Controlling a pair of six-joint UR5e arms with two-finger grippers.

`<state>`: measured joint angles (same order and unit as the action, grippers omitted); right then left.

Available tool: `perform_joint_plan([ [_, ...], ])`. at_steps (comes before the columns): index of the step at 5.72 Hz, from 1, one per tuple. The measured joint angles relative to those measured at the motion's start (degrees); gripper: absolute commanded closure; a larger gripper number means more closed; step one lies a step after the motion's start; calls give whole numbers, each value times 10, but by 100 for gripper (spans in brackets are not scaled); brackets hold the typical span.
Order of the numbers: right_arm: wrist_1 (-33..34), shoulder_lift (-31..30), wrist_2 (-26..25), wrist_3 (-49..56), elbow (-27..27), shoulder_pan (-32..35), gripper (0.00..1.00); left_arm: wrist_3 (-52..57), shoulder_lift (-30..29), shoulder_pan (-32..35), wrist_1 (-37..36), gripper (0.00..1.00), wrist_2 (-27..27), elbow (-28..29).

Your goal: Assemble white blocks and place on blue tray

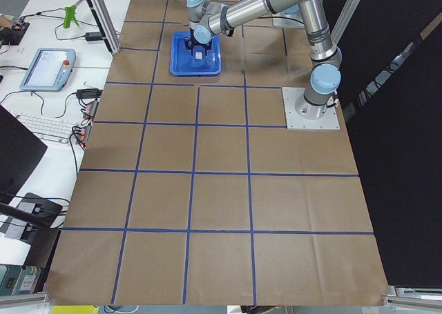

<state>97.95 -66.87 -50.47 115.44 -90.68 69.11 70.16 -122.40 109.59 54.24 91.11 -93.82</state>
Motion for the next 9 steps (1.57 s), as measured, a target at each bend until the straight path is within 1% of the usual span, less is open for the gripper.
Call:
perform_joint_plan([
  [1,8,-6,5,-5,-13,5,77,-1,16,-2,9,1,3,5],
  [2,13,-7,6,-6,-24,10,77,-1,47,-11,37,1,6,12],
  [3,31,-8,7,-7,-40,20,77,-1,95,-27,98,1,5,19],
  [4,72,-8,7,-24,-63,38,77,-2,153,-45,190,1,3,38],
  [5,133,-7,8,-64,-90,65,77,-3,207,-61,280,1,3,61],
  [6,197,-6,11,-113,-113,101,77,-22,254,-71,333,1,4,70],
  [7,261,-3,20,-176,-128,141,77,-78,286,-78,350,1,8,65],
  [8,328,2,28,-246,-139,180,77,-174,299,-88,352,1,27,60],
  [9,404,18,30,-316,-150,219,77,-313,300,-106,346,1,53,57],
])
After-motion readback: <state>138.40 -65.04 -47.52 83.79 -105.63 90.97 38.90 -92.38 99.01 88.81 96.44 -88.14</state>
